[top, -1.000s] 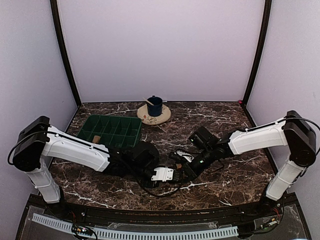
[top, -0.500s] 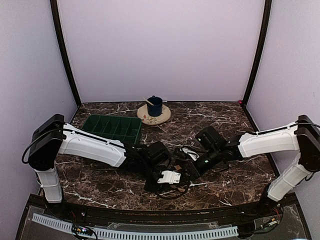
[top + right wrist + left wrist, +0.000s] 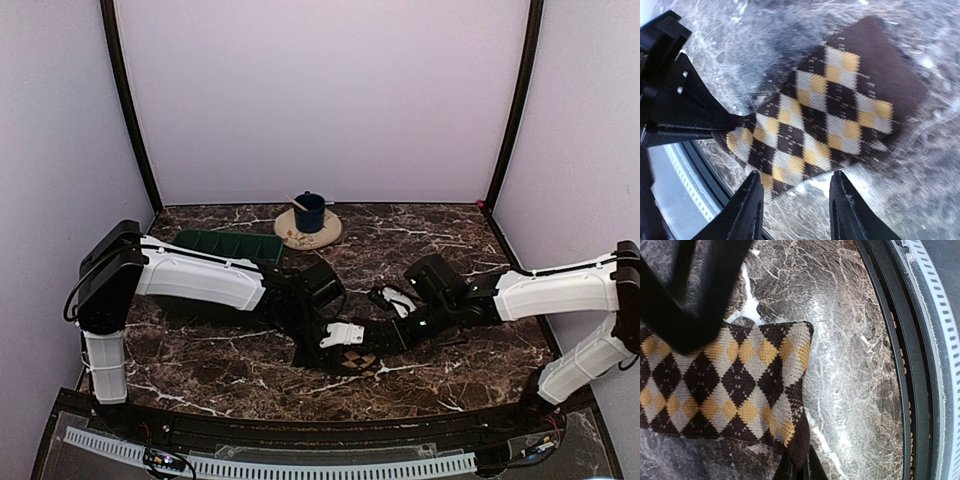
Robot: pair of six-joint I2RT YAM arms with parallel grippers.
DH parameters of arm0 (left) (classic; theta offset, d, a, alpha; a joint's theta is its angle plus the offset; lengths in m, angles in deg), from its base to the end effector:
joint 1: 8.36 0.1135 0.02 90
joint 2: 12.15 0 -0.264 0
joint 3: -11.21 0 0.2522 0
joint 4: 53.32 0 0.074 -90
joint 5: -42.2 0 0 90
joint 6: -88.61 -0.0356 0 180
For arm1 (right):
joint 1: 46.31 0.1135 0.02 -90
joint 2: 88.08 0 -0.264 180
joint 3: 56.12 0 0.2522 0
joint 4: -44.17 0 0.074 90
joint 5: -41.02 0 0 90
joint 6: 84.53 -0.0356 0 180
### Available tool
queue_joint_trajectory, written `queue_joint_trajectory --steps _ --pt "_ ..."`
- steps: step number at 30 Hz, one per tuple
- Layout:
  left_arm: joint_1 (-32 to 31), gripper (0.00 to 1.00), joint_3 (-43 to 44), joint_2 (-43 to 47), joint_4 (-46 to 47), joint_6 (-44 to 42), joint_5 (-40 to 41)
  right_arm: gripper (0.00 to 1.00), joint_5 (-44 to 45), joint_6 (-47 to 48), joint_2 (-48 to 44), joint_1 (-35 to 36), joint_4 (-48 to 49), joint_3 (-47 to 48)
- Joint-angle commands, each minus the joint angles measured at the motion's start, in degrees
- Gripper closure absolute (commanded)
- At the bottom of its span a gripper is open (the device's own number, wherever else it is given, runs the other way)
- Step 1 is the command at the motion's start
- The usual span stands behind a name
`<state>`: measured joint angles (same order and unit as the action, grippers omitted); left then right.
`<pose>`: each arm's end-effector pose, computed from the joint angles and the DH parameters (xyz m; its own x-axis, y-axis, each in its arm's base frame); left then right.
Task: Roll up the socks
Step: Roll the sock at the center of the board.
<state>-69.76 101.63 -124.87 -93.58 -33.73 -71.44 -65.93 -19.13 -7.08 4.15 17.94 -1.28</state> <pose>0.1811 -0.3619 0.1667 0.1186 0.8061 -0.5797 0.9815 -0.1834 -0.0542 0.1645 0.2156 0.1775 -0.8128 -0.3591 -0.4588 -0.5638 0.6832 0.4640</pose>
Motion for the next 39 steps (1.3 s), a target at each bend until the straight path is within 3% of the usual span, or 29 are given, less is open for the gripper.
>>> queue_joint_trajectory --steps 1,8,22,32,39 --pt "1.23 1.00 3.32 -1.91 -6.36 0.86 -6.50 0.59 8.30 -2.86 -4.30 -0.32 0.62 -1.86" --pt "3.31 1.00 7.69 -4.24 -10.28 1.43 -12.53 0.58 15.64 -5.85 -9.17 3.54 1.43 -4.58" --pt "6.41 1.00 14.91 -10.19 -17.43 1.80 -22.79 0.58 44.77 -9.06 -10.27 22.38 -4.54 -3.79" --pt "7.44 1.00 17.03 -13.16 -19.66 1.51 -26.81 0.57 58.56 -6.37 -3.84 35.27 -10.18 1.26" --pt "7.79 1.00 18.69 -14.73 -21.10 1.31 -28.75 0.47 61.12 0.10 2.07 38.84 -10.72 4.66"
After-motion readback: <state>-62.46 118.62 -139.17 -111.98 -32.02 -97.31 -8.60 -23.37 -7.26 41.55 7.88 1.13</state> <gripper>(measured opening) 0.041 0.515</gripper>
